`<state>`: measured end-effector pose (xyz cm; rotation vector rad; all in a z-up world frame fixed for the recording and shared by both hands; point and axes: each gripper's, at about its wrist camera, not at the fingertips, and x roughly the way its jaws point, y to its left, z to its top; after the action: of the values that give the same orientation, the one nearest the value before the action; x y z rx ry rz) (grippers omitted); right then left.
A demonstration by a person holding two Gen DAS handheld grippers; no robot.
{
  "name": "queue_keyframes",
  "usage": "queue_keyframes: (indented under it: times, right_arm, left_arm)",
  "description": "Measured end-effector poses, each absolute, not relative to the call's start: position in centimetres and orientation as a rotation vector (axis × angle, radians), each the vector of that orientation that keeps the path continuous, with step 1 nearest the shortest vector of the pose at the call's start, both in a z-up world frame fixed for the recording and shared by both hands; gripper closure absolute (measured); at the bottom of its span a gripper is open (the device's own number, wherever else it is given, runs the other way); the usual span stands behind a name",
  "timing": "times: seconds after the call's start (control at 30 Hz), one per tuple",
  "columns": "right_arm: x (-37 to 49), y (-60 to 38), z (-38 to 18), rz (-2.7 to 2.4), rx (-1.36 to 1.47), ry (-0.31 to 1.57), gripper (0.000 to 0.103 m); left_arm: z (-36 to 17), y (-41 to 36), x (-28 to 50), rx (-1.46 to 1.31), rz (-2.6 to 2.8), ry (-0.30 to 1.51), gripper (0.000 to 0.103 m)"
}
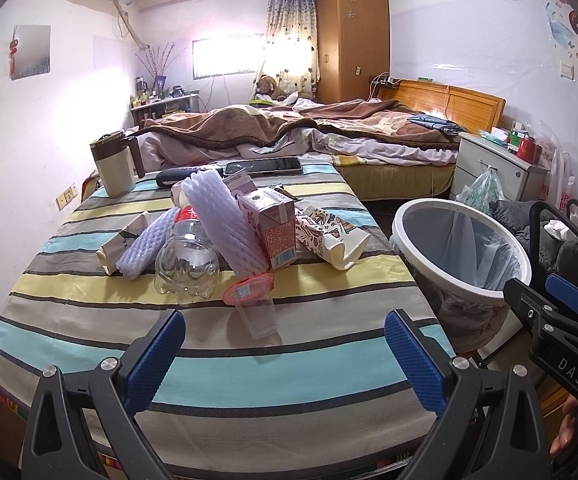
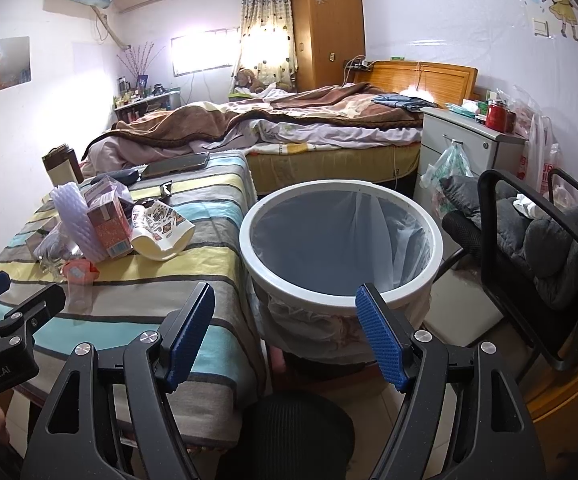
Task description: Collect trash
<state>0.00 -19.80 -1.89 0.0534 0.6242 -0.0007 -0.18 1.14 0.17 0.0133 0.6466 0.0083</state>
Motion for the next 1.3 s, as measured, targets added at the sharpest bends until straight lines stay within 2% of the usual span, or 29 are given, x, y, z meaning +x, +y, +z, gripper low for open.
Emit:
queue_keyframes:
  times: [0.57, 0.73, 0.97, 1.1, 1.3]
  right_arm:
    - [0.4, -19.4, -1.9, 0.013, 0.048, 0.633, 0.029]
    - [1.7, -18.2, -1.8, 0.058, 0.040, 0.636, 0.029]
    - [4.4, -15.6, -2.2, 0.189, 0.032, 0.666, 0.029]
    - [5.5, -14.1, -2.4, 0.244, 0.033, 0.675, 0.029]
    - [7.1, -11.9, -2.6, 0.263, -0.031, 0.687, 0.029]
  left_arm:
    - [0.1, 2.2, -0.1, -0.004, -0.014, 0.660, 0.002]
    - [-0.2, 5.4, 0.9, -0.073, -0.019, 0.688, 0.002]
    - [-0.6, 8.7, 2.1, -0.010, 0.051, 0.711, 0.002]
    - [-0.7, 11.8, 3.2, -0.080, 0.060, 0.735, 0.010]
    - [-1.0, 14.8, 5.2, -0.135, 0.057, 0.773, 0.010]
